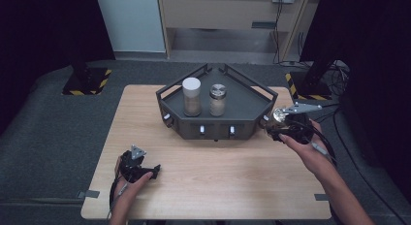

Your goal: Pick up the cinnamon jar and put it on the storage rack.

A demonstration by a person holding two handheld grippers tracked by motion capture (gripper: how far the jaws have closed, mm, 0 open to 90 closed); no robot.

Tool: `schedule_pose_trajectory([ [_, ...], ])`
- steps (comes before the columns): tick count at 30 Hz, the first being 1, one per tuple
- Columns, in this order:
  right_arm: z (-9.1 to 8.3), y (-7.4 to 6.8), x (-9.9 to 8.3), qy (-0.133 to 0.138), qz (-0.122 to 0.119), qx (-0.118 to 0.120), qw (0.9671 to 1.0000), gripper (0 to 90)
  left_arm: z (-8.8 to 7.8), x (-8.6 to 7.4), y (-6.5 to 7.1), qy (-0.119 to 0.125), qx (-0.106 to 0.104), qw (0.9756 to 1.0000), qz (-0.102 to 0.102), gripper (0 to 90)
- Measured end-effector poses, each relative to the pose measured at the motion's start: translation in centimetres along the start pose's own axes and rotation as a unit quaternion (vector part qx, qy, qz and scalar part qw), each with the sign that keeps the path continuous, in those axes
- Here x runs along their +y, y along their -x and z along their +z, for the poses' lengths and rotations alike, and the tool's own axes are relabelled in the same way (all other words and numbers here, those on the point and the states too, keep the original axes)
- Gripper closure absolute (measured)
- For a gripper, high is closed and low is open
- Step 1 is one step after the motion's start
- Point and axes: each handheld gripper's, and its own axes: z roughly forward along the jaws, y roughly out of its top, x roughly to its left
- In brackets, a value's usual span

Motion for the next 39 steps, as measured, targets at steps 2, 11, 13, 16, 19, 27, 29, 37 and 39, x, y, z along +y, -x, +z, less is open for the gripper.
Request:
schedule_pose_trajectory([
  [2,0.2,-0.1,0.5,-0.001,-0.002,0.001,1.0,31.4,0.0,0.0,0.0,0.0,0.0,1.0,0.0,0.0],
  [11,1.6,0.1,2.2,-0.005,-0.006,0.006,1.0,31.4,0.0,0.0,0.0,0.0,0.0,1.0,0.0,0.0],
  [13,1.9,0.1,2.6,-0.005,-0.005,0.007,0.9999,31.4,0.0,0.0,0.0,0.0,0.0,1.0,0.0,0.0],
  [16,2.3,0.2,3.0,-0.006,-0.004,0.009,0.9999,31.4,0.0,0.0,0.0,0.0,0.0,1.0,0.0,0.0],
  [19,2.6,0.2,3.4,-0.006,-0.004,0.009,0.9999,31.4,0.0,0.0,0.0,0.0,0.0,1.0,0.0,0.0],
  [27,3.9,0.0,5.0,-0.009,-0.005,0.01,0.9999,31.4,0.0,0.0,0.0,0.0,0.0,1.0,0.0,0.0],
  [29,4.4,-0.1,5.5,-0.01,-0.005,0.01,0.9999,31.4,0.0,0.0,0.0,0.0,0.0,1.0,0.0,0.0],
  [37,5.6,-0.4,6.9,-0.011,-0.006,0.01,0.9999,31.4,0.0,0.0,0.0,0.0,0.0,1.0,0.0,0.0],
  [39,5.9,-0.4,7.1,-0.012,-0.007,0.009,0.9999,31.4,0.0,0.0,0.0,0.0,0.0,1.0,0.0,0.0],
])
